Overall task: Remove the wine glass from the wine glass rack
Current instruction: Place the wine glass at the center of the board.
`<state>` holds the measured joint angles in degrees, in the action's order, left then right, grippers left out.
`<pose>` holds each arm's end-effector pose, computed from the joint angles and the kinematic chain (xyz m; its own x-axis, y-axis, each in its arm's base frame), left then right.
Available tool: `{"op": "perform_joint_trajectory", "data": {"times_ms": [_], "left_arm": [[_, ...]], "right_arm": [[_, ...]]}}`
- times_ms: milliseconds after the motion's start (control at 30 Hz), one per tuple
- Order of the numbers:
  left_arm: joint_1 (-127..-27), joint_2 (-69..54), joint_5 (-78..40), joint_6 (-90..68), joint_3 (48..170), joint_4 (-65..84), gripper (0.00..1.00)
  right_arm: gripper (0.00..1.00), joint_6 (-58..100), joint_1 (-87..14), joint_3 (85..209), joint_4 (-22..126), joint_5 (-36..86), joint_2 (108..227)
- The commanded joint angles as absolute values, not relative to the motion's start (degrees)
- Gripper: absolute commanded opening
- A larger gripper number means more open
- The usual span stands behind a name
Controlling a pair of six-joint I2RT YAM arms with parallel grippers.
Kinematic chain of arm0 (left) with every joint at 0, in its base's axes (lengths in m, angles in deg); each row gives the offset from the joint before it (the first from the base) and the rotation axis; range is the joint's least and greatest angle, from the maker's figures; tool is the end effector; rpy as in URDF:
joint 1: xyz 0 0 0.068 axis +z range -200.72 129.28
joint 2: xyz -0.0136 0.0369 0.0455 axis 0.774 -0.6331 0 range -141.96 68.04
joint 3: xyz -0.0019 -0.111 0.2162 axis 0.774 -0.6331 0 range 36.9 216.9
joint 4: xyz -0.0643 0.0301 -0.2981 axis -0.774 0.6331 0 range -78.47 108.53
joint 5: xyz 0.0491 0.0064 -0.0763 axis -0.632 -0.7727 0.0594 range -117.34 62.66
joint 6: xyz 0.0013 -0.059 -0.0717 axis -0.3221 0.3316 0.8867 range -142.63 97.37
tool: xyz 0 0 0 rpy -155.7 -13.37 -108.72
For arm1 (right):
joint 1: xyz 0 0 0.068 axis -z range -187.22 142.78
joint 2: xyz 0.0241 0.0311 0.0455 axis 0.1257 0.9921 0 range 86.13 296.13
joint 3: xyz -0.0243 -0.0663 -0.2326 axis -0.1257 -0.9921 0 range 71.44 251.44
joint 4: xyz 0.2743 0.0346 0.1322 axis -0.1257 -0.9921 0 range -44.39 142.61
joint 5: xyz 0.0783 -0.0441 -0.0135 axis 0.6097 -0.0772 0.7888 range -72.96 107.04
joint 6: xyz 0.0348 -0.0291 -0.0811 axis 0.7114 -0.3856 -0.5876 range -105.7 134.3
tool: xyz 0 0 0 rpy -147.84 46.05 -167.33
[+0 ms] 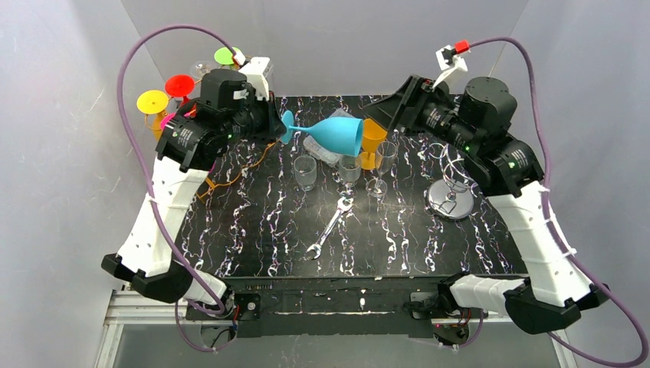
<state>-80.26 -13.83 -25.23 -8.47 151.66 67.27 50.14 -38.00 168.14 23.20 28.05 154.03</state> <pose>0.2988 -0.1729 0.4923 -0.4553 -0.0229 -0.8901 0.4238 0.8736 -0.2392 0.2632 0.1753 0.5213 -0.3976 0.4322 -0.8094 -0.5347 0.6077 0.5872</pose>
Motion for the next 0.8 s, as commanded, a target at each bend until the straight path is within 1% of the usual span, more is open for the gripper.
{"op": "perform_joint_trajectory", "data": {"times_ms": [0,100,133,300,500,567,700,767], "left_arm": [[-78.76,-10.03,-16.14,-0.36,144.82,60.8,0.0],[-78.05,-8.56,-16.38,2.5,140.26,58.11,0.0],[-77.77,-8.02,-16.48,3.38,138.91,57.45,0.0],[-76.81,-6.64,-15.97,6.86,133.6,53.91,0.0],[-76.21,-5.89,-15.23,8.79,129.48,51.18,0.0],[-76.21,-5.65,-14.77,9.32,128.62,50.2,0.0],[-76.21,-4.84,-13.89,10.08,126.56,48.44,0.0],[-76.21,-4.05,-13.01,10.69,124.78,46.92,0.0]], "right_arm": [[0.79,50.9,-38.87,170.43,22.67,32.79,157.71],[0.71,49.54,-40.9,171.47,20.17,31.33,159.13],[0.7,49.02,-41.83,171.89,19.31,30.59,159.49],[0.68,47.05,-46.21,173.43,14.86,25.42,160.91],[0.66,47.0,-47.71,171.65,13.79,22.55,159.86],[0.62,46.85,-47.9,171.55,13.41,22.49,160.06],[0.47,46.75,-48.21,171.55,13.02,22.32,160.64],[0.45,46.67,-48.41,171.65,13.02,22.47,161.02]]}}
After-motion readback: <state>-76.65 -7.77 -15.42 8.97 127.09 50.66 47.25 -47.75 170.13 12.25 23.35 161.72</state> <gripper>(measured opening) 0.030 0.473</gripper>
